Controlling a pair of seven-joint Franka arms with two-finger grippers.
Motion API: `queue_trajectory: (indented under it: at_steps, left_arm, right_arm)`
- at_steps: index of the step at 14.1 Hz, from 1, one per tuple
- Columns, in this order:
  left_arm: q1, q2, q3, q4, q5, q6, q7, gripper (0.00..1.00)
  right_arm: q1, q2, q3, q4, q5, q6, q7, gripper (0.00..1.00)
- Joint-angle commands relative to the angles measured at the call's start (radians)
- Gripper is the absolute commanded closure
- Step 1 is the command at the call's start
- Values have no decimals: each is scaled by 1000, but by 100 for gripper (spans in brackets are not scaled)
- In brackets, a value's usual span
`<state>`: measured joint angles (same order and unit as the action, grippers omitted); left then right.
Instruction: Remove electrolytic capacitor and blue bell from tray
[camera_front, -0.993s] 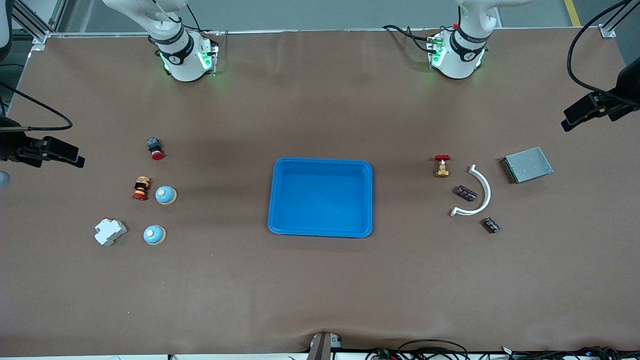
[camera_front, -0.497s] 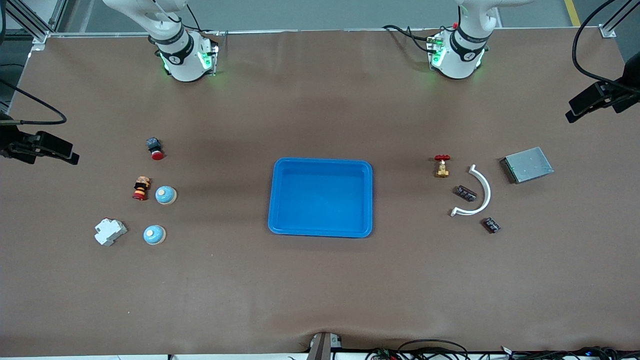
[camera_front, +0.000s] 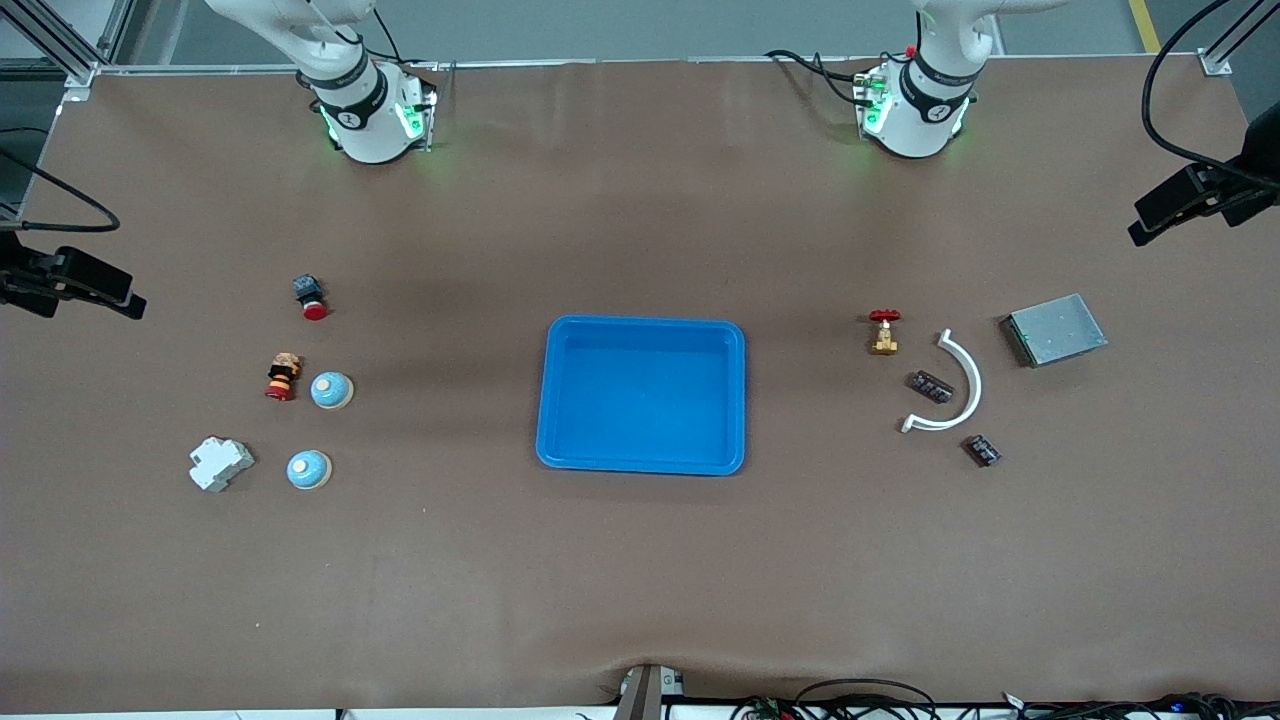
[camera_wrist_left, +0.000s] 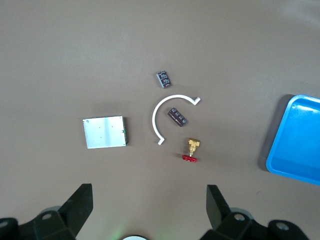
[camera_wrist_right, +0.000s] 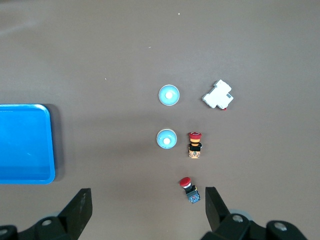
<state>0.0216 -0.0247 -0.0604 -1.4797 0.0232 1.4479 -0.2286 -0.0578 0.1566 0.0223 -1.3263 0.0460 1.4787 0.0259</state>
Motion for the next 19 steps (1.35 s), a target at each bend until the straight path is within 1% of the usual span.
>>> queue_trajectory:
  at_steps: [1, 4, 6, 14, 19]
  left_arm:
    - [-6, -20, 5, -14, -17, -20, 35, 0]
    - [-9, -17, 2, -20, -19, -24, 45, 0]
    - [-11, -17, -13, -16, -19, -34, 43, 0]
    - [-6, -18, -19, -5, -20, -49, 26, 0]
    - [-9, -12, -19, -4, -17, -47, 20, 0]
  right_arm:
    - [-17, -57, 18, -65, -9, 12, 14, 0]
    - [-1, -55, 16, -74, -11, 20, 32, 0]
    - [27, -57, -5, -80, -11, 20, 45, 0]
    - [29, -57, -4, -113, -11, 54, 46, 0]
    - [22, -57, -5, -129, -18, 37, 43, 0]
